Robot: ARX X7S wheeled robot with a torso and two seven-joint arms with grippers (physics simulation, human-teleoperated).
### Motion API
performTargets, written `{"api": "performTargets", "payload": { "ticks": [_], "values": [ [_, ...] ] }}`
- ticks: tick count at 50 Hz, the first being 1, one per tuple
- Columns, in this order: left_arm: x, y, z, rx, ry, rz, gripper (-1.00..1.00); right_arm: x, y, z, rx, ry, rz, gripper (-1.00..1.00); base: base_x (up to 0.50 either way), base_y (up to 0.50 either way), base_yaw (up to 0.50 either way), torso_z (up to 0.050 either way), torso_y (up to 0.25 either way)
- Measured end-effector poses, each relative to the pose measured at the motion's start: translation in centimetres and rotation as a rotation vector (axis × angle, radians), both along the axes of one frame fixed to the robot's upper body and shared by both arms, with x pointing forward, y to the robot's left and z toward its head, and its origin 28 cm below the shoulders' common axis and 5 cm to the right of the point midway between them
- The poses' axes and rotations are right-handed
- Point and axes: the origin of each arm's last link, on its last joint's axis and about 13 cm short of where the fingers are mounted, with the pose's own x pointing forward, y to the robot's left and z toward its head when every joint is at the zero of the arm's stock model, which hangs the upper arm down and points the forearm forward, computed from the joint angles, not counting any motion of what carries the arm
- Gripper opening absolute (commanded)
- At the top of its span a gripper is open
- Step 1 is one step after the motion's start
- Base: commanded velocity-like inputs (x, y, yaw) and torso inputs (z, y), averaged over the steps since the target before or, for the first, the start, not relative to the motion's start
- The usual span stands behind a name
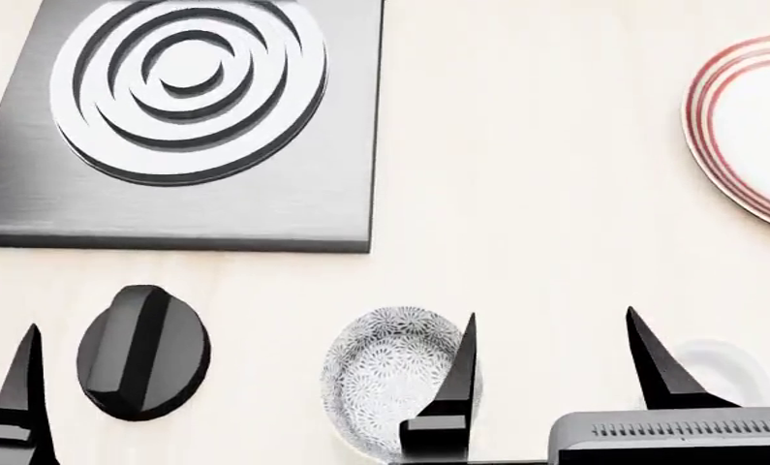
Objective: Pick the akita bowl next to the ramekin and place it on the plate.
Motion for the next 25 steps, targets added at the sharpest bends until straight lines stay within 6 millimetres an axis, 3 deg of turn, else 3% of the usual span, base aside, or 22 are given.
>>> {"api": "performTargets", "payload": {
  "ticks": [16,25],
  "values": [
    [0.02,0.00,-0.14,0.000,0.004,0.000,1.00,0.02,-0.04,-0.07,0.000,0.001,-0.002,1.00,0.00,0.00,0.00,-0.004,-0.172],
    [0.08,0.05,-0.18,-0.008,0.001,0.006,1.00,-0.12,0.02,0.17,0.004,0.001,0.004,1.00,0.00,0.00,0.00,0.000,-0.008]
  ]
}}
